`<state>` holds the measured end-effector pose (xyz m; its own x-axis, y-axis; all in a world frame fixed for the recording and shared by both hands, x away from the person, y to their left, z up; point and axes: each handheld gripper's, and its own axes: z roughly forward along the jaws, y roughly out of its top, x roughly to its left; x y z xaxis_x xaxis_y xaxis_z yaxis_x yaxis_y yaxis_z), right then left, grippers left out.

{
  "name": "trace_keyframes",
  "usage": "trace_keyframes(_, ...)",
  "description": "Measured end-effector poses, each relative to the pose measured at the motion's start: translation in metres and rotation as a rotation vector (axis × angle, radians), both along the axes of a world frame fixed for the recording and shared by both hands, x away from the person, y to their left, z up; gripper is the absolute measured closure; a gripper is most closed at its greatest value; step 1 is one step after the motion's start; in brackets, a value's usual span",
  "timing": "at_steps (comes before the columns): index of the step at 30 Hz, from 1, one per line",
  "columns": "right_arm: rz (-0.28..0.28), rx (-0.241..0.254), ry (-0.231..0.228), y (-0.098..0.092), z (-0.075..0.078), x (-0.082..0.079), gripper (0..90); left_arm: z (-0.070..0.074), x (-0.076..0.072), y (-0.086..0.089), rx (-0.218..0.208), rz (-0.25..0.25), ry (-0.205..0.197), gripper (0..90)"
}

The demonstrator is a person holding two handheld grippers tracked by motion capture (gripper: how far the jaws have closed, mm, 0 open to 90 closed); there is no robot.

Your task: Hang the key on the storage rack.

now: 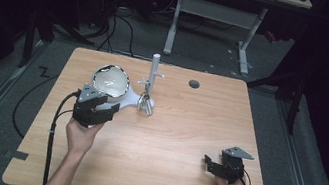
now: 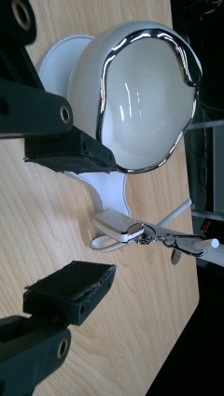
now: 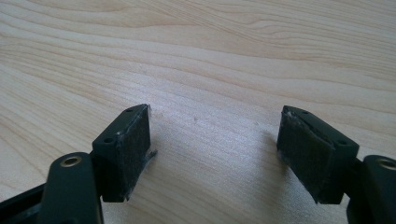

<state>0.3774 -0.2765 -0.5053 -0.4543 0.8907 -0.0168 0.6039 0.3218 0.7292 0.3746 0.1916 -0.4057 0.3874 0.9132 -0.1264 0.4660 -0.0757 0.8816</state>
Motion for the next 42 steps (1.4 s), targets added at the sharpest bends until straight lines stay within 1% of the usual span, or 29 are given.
trace_keyframes(12,-0.001,0.0,0.0,0.0,0.0,0.0,25.9,-0.002,-0.013,0.013,-0.013,0.014,-0.001,43.6)
trace_keyframes(26,-0.001,0.0,0.0,0.0,0.0,0.0,25.9,-0.007,-0.025,0.021,-0.023,0.026,-0.003,43.4)
trace_keyframes(32,-0.001,0.0,0.0,0.0,0.0,0.0,25.9,-0.011,-0.03,0.025,-0.029,0.034,0.0,43.4)
trace_keyframes(42,-0.001,0.0,0.0,0.0,0.0,0.0,25.9,-0.015,-0.033,0.029,-0.029,0.047,0.006,43.4)
